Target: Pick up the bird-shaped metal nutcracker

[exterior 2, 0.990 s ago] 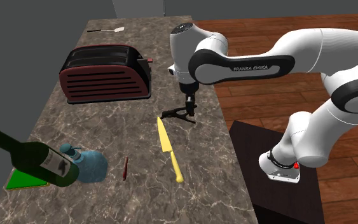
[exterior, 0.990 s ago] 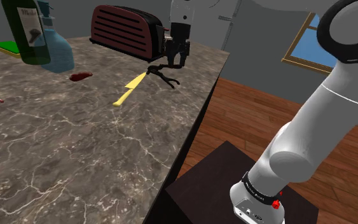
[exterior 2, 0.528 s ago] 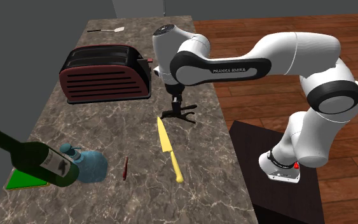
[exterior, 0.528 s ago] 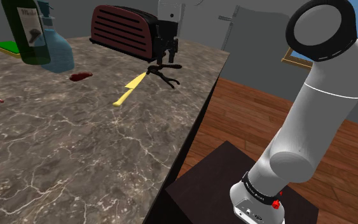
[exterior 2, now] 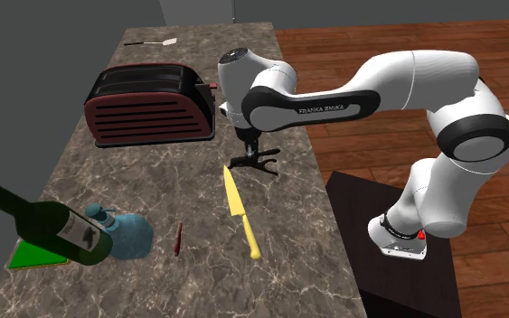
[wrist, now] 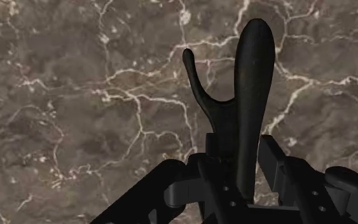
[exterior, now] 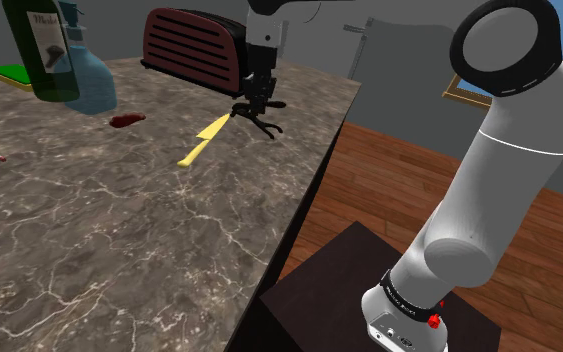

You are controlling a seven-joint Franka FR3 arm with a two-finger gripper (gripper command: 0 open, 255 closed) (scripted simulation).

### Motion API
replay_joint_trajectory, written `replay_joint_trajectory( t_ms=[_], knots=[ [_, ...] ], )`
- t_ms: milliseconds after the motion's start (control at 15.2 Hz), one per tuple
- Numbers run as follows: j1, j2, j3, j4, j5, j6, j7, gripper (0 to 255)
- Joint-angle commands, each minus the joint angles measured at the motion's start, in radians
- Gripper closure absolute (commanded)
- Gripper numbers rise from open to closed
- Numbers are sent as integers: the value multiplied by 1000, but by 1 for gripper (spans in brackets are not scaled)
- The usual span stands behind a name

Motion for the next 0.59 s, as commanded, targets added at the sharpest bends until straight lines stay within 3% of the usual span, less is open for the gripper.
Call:
replay_joint_trajectory(
  t_ms=[0, 528],
  knots=[
    [0, 0, 0, -2, 0, 2, 0, 255],
    [0, 0, 0, 13, 0, -14, 1, 255]
  ],
)
